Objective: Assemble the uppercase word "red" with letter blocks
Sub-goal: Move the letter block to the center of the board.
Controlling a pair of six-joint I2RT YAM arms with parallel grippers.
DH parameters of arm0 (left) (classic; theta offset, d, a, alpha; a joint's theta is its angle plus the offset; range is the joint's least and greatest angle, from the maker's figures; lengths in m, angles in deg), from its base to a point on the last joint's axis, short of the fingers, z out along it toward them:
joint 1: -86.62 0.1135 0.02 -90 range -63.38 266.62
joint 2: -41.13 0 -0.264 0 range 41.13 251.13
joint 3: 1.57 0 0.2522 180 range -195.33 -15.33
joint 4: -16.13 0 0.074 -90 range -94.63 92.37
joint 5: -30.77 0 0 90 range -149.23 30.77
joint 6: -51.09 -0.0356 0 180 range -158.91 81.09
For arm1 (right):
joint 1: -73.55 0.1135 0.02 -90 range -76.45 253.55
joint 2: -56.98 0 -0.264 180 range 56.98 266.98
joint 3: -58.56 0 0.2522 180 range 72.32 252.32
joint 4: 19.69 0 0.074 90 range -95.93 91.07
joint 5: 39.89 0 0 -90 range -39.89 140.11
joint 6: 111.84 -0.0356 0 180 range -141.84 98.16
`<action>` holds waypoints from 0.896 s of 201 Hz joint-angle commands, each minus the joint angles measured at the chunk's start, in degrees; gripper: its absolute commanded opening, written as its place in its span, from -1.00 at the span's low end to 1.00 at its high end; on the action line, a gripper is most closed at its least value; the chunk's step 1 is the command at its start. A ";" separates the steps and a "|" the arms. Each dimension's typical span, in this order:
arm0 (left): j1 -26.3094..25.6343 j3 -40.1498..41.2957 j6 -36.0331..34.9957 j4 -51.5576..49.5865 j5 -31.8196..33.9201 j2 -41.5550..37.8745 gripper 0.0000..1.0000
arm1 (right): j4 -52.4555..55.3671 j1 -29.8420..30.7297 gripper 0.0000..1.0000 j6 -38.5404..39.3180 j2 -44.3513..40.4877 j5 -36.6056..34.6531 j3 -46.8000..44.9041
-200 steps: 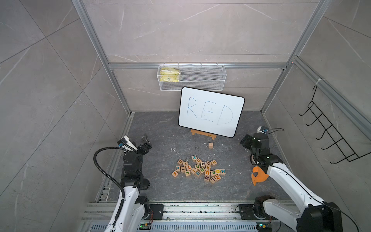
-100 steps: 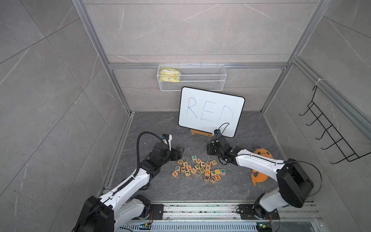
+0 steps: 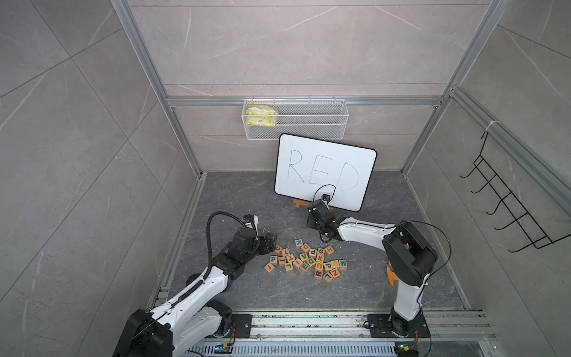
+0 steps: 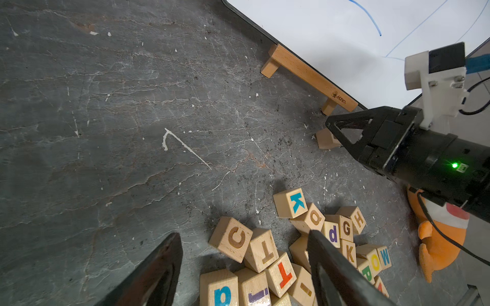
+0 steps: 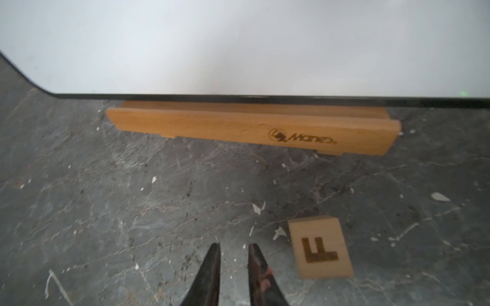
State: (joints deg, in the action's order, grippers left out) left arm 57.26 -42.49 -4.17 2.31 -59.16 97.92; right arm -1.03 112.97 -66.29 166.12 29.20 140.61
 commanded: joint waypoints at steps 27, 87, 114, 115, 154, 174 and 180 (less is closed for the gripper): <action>-0.01 0.47 1.07 0.11 0.62 -0.10 0.55 | 7.37 -0.38 -0.52 -5.97 5.55 -7.00 6.25; 0.00 1.51 1.26 -0.12 1.64 -0.64 0.55 | 10.61 -2.30 -0.52 -9.63 8.64 -5.18 6.87; -0.06 1.73 1.22 -0.38 2.03 -1.03 0.55 | 12.47 -2.68 -0.53 -11.50 7.81 -6.66 5.64; -0.03 1.74 1.21 -0.34 2.03 -1.01 0.55 | 12.62 -2.68 -0.53 -11.61 7.74 -6.76 5.59; -0.06 2.41 1.69 0.14 2.48 -0.94 0.55 | 13.85 -4.08 -0.52 -15.66 3.32 -10.69 -0.64; -0.02 2.53 1.81 0.41 2.06 -0.82 0.55 | 13.91 -6.87 -0.51 -17.96 1.03 -10.29 -4.79; -0.03 2.51 1.85 0.41 2.03 -0.81 0.55 | 13.71 -7.91 -0.51 -18.45 0.04 -10.16 -6.28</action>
State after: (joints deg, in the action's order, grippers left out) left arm 57.26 -40.26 -2.85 1.57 -57.71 97.92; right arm 9.66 108.57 -80.41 169.62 20.68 139.15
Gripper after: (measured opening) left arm 0.776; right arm 0.242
